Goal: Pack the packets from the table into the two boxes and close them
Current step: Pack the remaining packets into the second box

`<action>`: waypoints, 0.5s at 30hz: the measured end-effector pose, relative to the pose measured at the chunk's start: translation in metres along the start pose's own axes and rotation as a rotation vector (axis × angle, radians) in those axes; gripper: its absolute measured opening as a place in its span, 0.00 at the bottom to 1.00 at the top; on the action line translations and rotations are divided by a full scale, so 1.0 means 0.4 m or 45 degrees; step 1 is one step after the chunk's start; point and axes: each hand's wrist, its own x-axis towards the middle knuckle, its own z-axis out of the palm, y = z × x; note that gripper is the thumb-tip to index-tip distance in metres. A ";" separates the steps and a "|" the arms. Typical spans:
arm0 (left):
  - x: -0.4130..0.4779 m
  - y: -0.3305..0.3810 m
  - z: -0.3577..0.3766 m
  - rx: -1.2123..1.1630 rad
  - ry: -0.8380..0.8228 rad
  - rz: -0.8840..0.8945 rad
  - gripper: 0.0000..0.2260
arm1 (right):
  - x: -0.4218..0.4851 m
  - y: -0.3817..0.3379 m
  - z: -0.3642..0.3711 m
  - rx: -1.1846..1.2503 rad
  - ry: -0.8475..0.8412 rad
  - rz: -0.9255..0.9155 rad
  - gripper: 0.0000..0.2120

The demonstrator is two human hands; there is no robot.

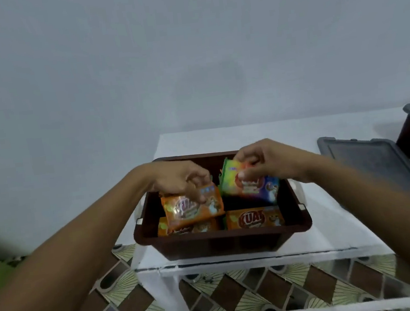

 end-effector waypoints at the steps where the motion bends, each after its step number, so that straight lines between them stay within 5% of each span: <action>1: -0.001 -0.003 0.016 0.073 -0.015 0.007 0.09 | -0.002 0.003 0.017 -0.105 -0.047 -0.012 0.09; 7: -0.030 -0.001 0.052 0.478 0.027 -0.040 0.12 | -0.007 0.034 0.094 -0.914 -0.221 -0.126 0.12; 12: -0.046 -0.006 0.045 0.641 -0.016 -0.085 0.16 | -0.006 0.031 0.088 -1.027 -0.254 -0.117 0.13; 15: -0.035 -0.015 0.029 0.645 0.200 0.060 0.15 | 0.010 0.020 0.070 -1.177 -0.036 -0.231 0.13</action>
